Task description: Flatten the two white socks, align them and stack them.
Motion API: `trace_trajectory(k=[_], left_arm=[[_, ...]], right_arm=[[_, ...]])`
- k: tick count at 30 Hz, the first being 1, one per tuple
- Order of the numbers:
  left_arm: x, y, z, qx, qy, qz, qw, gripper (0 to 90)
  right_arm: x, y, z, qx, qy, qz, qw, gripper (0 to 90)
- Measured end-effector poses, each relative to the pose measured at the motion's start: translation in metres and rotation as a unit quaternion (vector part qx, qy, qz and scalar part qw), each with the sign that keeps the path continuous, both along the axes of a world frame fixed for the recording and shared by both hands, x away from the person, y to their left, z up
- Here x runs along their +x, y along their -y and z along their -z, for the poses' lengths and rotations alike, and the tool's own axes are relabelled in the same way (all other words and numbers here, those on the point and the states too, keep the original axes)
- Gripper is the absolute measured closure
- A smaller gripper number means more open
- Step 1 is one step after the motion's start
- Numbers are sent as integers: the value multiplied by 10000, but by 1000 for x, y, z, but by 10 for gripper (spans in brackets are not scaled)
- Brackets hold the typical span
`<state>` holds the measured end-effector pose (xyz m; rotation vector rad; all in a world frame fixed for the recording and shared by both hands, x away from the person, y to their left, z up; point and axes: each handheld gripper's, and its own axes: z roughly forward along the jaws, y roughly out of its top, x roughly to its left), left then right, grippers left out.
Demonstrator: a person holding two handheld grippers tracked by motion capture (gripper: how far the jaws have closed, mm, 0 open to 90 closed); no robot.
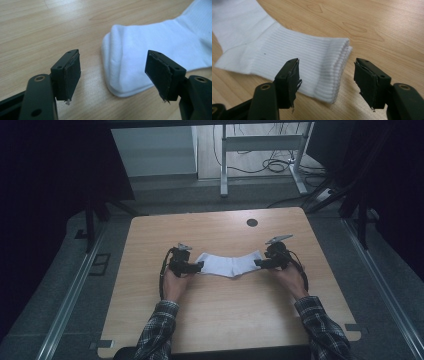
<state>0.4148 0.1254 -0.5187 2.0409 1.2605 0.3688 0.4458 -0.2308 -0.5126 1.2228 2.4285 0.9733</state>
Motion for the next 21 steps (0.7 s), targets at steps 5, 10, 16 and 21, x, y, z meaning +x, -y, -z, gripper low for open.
trace_trajectory(k=[5,10,16,21], left_arm=[[-6,1,-3,-92,12,160,9998,235],[-13,3,-4,-134,-100,371,9992,212],[-22,1,-6,-116,-115,489,9987,182],[-30,-2,-11,-113,-82,538,9985,150]], right_arm=[[-6,1,-3,35,25,-11,10000,317],[-12,3,-9,189,41,-84,9998,287],[-22,6,-13,87,3,-208,9997,228],[-29,10,-18,109,26,-257,9996,197]])
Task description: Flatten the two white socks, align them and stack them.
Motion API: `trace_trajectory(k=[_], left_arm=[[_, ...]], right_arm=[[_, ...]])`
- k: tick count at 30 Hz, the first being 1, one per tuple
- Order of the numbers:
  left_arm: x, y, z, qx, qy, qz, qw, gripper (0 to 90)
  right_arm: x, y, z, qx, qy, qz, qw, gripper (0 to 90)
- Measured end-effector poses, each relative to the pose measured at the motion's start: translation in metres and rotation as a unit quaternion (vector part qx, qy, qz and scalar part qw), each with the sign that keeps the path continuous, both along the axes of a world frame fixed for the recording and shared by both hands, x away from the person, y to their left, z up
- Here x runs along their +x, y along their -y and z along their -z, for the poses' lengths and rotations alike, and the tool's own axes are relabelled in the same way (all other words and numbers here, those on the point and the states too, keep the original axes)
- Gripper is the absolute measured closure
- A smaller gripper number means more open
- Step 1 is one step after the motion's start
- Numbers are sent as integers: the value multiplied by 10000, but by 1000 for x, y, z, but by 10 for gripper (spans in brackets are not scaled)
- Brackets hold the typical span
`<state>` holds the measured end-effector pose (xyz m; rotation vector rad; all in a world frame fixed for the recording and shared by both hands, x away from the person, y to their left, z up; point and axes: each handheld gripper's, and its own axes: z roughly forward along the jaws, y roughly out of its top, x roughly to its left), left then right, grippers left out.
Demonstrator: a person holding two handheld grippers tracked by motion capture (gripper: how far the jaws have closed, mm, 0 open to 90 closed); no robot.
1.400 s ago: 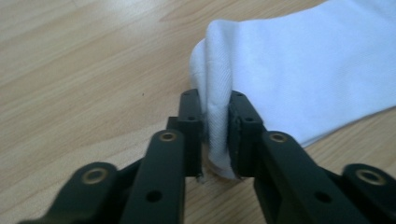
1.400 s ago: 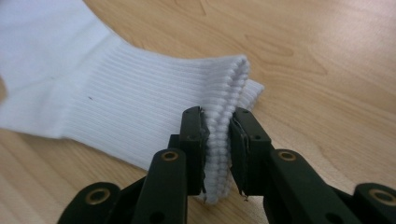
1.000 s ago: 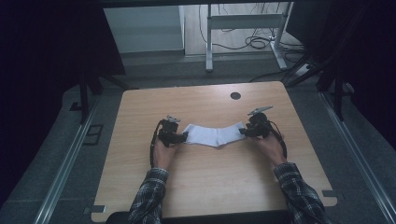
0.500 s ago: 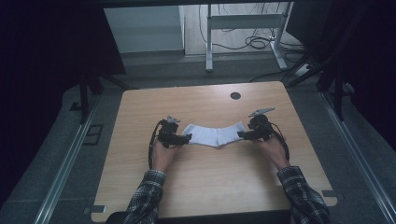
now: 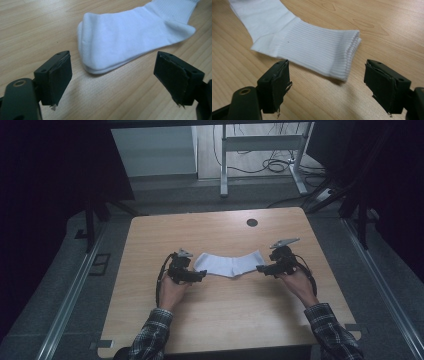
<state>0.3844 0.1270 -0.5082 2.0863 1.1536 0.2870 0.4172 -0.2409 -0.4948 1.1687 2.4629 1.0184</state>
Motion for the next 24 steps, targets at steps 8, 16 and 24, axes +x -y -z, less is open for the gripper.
trace_trajectory(k=[8,16,24], left_arm=[[-14,-5,-4,-7,25,83,10000,137],[-28,-9,-6,1,126,130,9998,133],[-41,-17,-8,2,202,152,9997,132]], right_arm=[[-12,7,-7,-2,87,-81,9999,143],[-25,13,-13,-29,179,-159,9997,111],[-39,19,-18,21,258,-221,9994,107]])
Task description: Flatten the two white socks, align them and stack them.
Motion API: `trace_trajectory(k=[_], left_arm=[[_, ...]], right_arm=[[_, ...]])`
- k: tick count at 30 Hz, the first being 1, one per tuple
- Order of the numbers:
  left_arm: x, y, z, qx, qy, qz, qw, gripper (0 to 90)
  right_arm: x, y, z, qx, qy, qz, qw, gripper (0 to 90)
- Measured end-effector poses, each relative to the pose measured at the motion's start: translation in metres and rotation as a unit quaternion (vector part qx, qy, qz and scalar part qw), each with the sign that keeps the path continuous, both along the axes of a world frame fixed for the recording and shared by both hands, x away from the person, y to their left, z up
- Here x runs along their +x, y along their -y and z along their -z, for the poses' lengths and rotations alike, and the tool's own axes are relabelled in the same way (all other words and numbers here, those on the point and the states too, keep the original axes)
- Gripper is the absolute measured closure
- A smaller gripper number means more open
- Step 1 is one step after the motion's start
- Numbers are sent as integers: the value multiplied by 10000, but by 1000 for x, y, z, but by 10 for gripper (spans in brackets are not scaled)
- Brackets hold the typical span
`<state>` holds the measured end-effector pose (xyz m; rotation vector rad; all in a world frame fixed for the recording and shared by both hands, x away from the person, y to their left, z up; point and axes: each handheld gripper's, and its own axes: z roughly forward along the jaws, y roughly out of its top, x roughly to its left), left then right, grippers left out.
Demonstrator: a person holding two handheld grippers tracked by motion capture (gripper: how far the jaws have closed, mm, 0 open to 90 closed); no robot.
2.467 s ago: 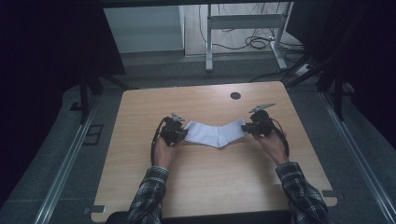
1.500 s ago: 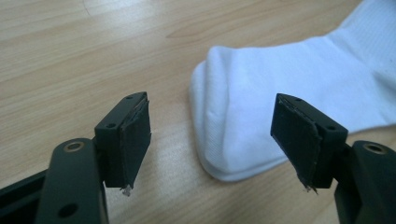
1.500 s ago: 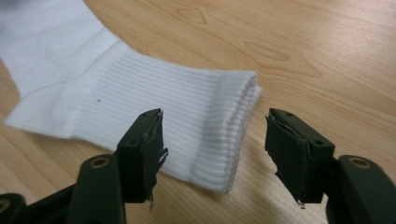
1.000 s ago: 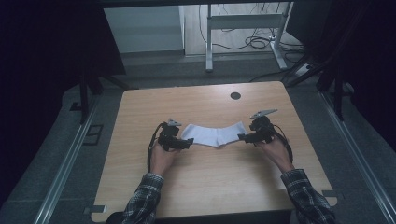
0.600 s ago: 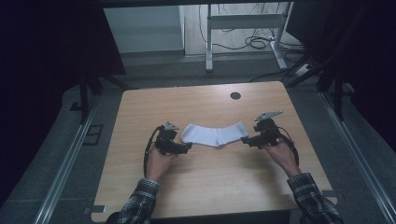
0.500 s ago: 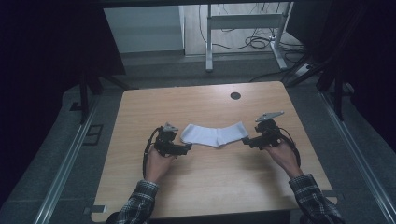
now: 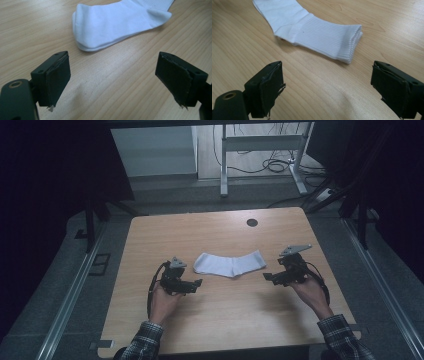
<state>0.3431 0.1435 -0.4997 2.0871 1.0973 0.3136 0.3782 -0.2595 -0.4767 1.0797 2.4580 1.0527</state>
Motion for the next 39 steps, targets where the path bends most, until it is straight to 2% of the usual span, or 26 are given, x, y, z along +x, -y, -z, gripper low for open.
trace_trajectory(k=[8,17,22,39], left_arm=[[-16,-9,-1,21,72,38,10000,131],[-36,-19,-5,-94,150,73,9998,132],[-47,-20,-2,-115,177,123,9997,131],[-76,-22,18,-135,87,191,9997,130]], right_arm=[[-14,6,-4,9,97,-70,9999,105],[-32,18,-10,-17,193,-60,9998,105],[-43,24,-10,-32,250,-75,9997,106],[-64,27,20,-84,95,-178,9998,107]])
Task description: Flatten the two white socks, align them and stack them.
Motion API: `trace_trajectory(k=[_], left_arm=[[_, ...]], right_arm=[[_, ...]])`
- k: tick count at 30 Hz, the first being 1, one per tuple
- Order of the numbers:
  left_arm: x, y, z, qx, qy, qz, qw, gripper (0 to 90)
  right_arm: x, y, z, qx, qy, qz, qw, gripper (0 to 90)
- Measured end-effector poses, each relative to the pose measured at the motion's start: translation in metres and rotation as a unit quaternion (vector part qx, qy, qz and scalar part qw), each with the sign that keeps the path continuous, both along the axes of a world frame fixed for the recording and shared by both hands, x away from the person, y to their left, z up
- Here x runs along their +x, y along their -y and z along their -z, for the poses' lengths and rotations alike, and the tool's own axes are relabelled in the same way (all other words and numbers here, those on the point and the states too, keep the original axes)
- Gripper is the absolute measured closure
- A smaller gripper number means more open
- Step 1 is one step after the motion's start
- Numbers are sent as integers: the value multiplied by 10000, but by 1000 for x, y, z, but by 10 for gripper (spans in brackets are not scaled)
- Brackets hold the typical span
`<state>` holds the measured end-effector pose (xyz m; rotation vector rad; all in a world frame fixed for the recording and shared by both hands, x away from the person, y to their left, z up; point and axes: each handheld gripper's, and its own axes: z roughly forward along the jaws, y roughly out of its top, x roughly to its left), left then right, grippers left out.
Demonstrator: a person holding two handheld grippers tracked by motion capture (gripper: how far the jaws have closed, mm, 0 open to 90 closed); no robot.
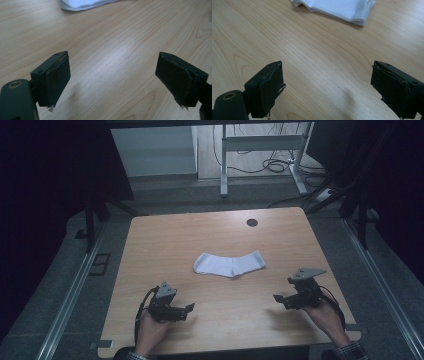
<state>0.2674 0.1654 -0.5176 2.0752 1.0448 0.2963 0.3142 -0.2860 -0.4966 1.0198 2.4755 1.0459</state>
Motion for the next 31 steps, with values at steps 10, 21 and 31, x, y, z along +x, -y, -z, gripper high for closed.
trace_trajectory(k=[10,21,31], left_arm=[[-12,4,12,50,-106,96,9999,129],[-16,17,23,463,-149,345,9982,126],[-16,18,26,622,36,373,9974,125]], right_arm=[[-6,-5,12,-78,-109,-122,9998,106],[-9,-13,32,-309,-193,-288,9989,97],[-11,-15,42,-252,-89,-283,9992,42]])
